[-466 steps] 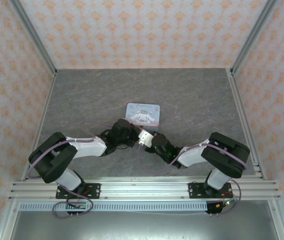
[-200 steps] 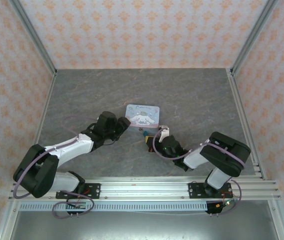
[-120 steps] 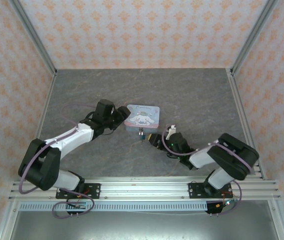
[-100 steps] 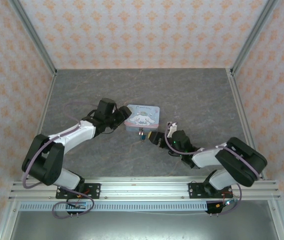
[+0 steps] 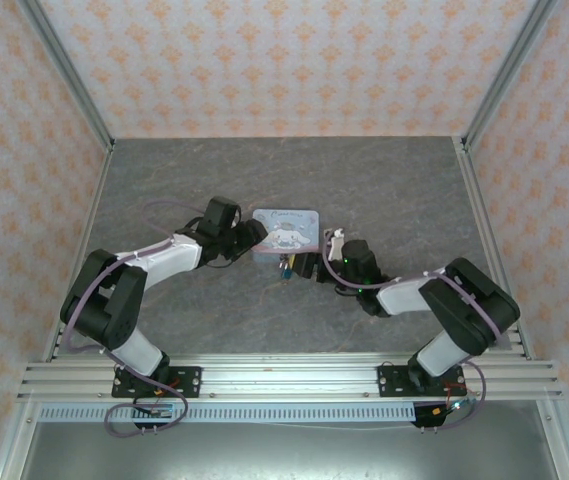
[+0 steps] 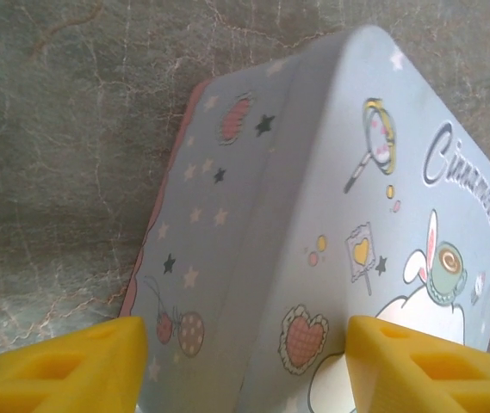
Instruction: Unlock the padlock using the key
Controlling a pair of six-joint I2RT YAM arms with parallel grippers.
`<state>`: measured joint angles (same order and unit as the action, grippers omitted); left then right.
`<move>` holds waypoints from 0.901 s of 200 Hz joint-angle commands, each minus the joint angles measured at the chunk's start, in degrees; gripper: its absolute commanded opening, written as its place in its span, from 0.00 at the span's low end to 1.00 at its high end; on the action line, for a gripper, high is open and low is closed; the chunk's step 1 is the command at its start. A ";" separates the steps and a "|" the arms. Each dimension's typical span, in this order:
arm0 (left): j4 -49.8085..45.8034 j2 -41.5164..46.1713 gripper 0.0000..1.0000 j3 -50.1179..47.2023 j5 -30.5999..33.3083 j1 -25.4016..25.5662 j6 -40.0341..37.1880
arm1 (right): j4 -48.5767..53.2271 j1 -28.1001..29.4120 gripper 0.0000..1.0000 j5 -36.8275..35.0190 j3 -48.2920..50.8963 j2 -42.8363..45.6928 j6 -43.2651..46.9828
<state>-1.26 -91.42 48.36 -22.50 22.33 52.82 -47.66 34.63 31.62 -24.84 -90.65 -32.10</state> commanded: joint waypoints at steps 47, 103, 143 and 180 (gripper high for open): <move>-0.88 3.24 0.58 -7.66 0.55 -0.20 1.47 | -11.14 -3.95 0.70 6.60 2.08 -3.51 4.17; -1.19 5.24 0.58 -9.11 1.70 -0.05 2.07 | -16.60 -0.52 0.70 6.40 1.64 -8.99 1.94; -1.12 5.55 0.57 -9.03 1.94 -0.05 2.20 | -22.36 1.22 0.64 6.37 -1.79 -15.75 -1.47; -1.05 5.54 0.57 -8.99 1.80 -0.03 2.24 | -23.74 1.93 0.58 6.62 -3.42 -18.89 -2.80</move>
<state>2.94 -85.86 40.97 -22.28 22.13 55.02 -66.81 36.01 37.58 -27.03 -108.03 -33.39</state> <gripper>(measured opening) 0.574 0.590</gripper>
